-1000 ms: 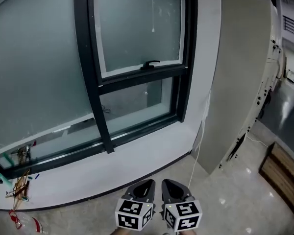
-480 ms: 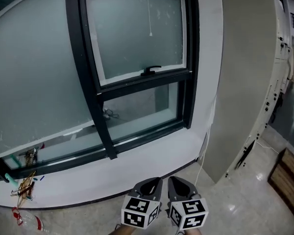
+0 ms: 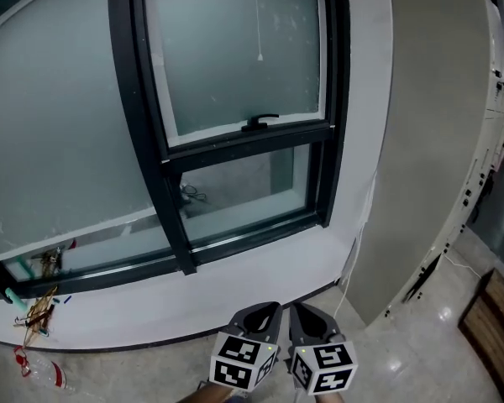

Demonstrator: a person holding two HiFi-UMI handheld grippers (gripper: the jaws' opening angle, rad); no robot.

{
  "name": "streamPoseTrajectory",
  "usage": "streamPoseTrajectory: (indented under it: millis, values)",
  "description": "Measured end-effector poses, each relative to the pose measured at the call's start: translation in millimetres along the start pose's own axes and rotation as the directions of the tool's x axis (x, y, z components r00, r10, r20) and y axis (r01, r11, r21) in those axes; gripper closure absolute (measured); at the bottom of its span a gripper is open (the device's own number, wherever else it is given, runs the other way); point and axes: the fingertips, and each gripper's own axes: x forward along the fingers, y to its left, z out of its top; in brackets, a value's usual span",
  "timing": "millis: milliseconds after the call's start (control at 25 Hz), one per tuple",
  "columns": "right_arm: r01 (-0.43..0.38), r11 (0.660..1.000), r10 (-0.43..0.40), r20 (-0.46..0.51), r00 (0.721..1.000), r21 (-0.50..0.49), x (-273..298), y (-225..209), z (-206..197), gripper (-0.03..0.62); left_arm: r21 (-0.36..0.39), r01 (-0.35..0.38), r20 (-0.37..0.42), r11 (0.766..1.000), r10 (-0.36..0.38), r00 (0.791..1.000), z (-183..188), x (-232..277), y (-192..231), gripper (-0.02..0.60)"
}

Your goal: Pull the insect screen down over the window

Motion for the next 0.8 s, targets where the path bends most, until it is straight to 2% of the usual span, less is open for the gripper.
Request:
streamPoseTrajectory:
  millis: [280,480,800]
  values:
    - [0.002,0.999,-0.002,0.008,1.000,-0.046,93.9,-22.4,14.4,0.594,-0.012,0.007,0.015,1.000,-0.006,1.000,13.1,69.0,72.3,0.569]
    - [0.031,0.997,-0.031,-0.003,1.000,-0.072,191.0,-42.5,43.5,0.599,-0.017,0.035,0.023,0.999,-0.035,0.999,39.4,135.6,148.8,0.569]
    - [0.036,0.995,-0.037,-0.009,0.999,-0.090,356.0,-46.7,85.9,0.597,-0.020,0.051,0.046,0.999,-0.050,0.998,83.3,222.3,288.8,0.569]
